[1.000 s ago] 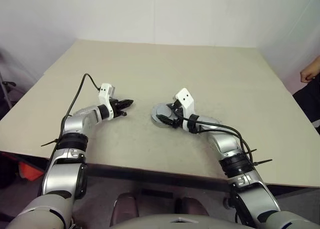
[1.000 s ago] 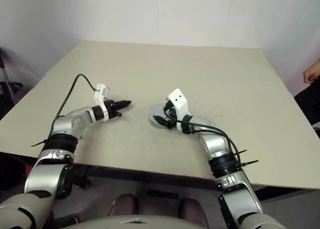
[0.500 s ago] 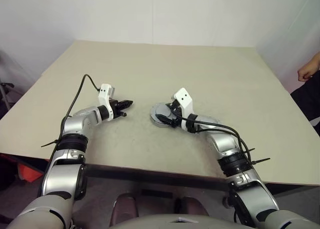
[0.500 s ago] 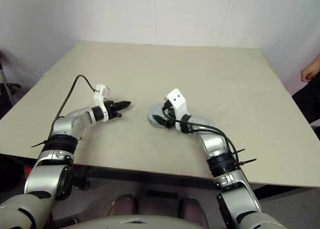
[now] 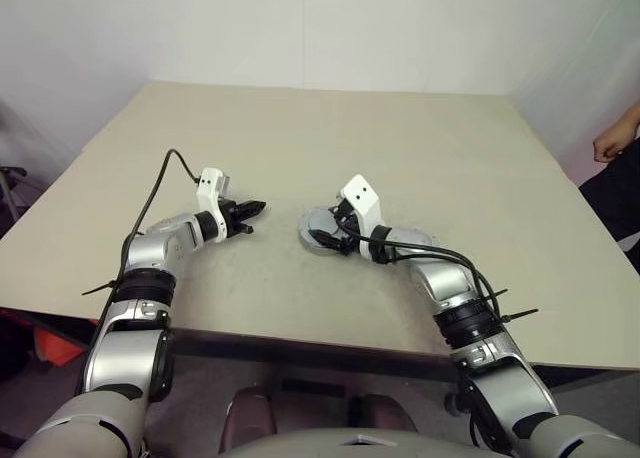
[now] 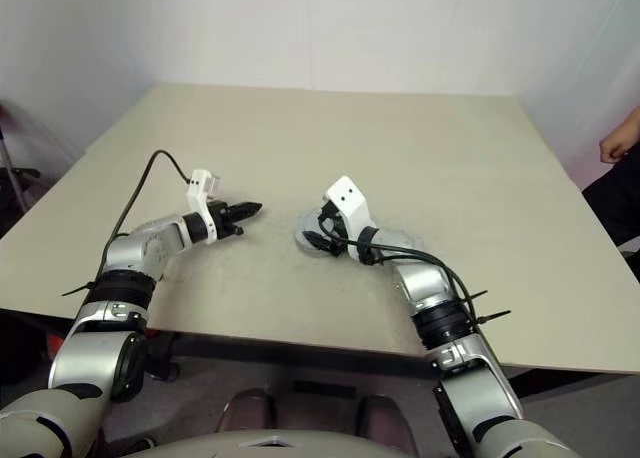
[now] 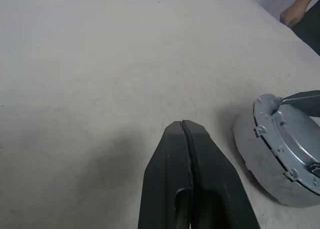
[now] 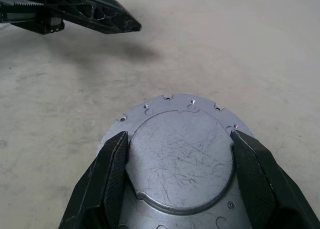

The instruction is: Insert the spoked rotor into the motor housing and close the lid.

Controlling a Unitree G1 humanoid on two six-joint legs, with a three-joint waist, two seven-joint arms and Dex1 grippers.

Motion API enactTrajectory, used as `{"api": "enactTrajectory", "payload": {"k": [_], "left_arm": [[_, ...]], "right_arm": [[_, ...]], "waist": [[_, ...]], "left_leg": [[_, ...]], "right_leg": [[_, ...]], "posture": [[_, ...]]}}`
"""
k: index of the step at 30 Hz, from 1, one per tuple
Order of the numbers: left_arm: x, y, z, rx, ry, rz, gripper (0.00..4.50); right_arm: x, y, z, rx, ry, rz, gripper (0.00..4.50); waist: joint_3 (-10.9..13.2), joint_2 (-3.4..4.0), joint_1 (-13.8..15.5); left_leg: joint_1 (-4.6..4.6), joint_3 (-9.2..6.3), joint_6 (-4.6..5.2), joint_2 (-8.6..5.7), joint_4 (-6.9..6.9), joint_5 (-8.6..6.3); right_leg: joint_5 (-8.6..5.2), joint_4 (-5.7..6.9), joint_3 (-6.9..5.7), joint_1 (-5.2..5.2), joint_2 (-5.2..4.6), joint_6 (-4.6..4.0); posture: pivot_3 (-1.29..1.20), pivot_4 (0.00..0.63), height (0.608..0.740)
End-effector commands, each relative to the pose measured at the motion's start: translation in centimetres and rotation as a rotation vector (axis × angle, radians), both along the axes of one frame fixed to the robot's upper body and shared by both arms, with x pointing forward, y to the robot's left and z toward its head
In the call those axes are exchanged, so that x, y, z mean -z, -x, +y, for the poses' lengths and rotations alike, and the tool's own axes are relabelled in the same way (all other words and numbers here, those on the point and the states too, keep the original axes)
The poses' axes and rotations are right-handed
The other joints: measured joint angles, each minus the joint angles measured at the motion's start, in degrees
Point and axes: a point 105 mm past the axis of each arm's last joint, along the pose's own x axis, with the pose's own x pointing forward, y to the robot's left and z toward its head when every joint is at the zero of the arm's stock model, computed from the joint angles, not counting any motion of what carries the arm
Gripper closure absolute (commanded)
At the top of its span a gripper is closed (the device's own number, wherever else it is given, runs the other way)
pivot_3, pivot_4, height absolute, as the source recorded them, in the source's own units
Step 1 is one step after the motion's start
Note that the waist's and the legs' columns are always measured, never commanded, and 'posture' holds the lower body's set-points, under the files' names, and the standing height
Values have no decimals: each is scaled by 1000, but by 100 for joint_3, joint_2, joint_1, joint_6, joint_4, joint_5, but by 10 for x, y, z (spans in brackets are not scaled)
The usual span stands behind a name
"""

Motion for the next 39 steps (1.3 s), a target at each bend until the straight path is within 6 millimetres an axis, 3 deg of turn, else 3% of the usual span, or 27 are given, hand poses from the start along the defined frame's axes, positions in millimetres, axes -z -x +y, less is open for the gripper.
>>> {"api": "enactTrajectory", "payload": {"k": [1, 13, 27, 33, 39], "left_arm": [[-18, -1, -9, 20, 47, -46, 4500], [-25, 2, -32, 53, 172, -2, 4500], [-26, 6, -36, 71, 175, 16, 4500], [-39, 8, -56, 120, 272, 32, 4500], [-32, 13, -63, 134, 254, 54, 4500]], "right_arm": [[31, 6, -12, 29, 73, 104, 1376], [37, 9, -22, 48, 87, 139, 1376], [48, 20, -36, 70, 107, 185, 1376], [56, 20, -36, 78, 126, 203, 1376], [68, 27, -46, 80, 165, 254, 1376]], "waist": [[-2, -3, 3], [-4, -6, 18], [-7, -7, 158], [-10, -9, 156], [-18, -6, 156]], "left_leg": [[0, 0, 0, 0, 0, 0], [4, 0, 3, -5, 0, -1], [3, 0, 26, -23, 1, -15], [15, 5, 21, -18, 2, -12], [32, 13, 21, -18, 0, -11]], "right_leg": [[0, -1, 0, 0, 0, 0], [-1, -3, -1, 8, -6, 0], [-13, -13, -26, 15, -40, 20], [-26, -12, -63, 51, -70, 24], [-40, -12, -74, 95, -84, 36]], "posture": [[0, 0, 740], [0, 0, 740], [0, 0, 740], [0, 0, 740], [0, 0, 740]]}}
